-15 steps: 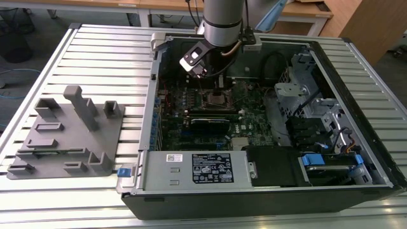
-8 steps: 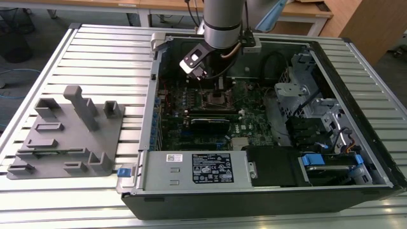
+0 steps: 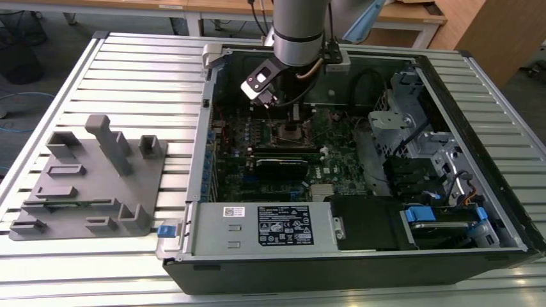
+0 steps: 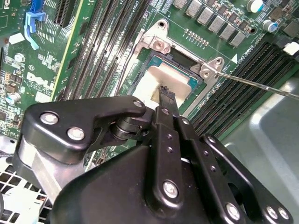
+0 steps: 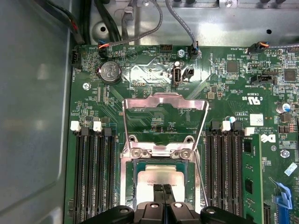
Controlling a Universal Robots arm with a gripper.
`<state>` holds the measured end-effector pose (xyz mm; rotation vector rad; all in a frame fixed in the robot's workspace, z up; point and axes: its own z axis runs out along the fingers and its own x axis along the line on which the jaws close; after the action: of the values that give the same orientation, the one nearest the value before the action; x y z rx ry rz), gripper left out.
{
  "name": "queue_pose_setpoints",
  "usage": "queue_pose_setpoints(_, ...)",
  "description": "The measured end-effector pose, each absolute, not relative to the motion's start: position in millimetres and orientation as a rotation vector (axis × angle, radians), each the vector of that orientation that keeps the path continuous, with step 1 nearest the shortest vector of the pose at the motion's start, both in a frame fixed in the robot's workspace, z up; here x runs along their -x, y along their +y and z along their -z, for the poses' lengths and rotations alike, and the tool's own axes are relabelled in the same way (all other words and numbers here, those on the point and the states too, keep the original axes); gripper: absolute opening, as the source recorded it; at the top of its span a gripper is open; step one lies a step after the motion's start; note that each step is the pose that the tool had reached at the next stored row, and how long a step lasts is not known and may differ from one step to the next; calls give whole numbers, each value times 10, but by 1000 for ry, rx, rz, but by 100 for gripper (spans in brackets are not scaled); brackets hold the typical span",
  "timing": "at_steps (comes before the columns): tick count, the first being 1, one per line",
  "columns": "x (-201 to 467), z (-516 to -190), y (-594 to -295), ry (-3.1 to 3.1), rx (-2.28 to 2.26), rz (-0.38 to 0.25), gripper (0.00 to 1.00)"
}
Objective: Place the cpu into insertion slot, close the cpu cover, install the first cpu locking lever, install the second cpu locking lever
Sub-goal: 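Place the cpu into insertion slot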
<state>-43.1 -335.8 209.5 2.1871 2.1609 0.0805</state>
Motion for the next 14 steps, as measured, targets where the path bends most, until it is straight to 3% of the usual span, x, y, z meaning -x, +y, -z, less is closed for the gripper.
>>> queue_pose_setpoints(14, 432, -2041, -3356, 2162, -2189, -77, 11)
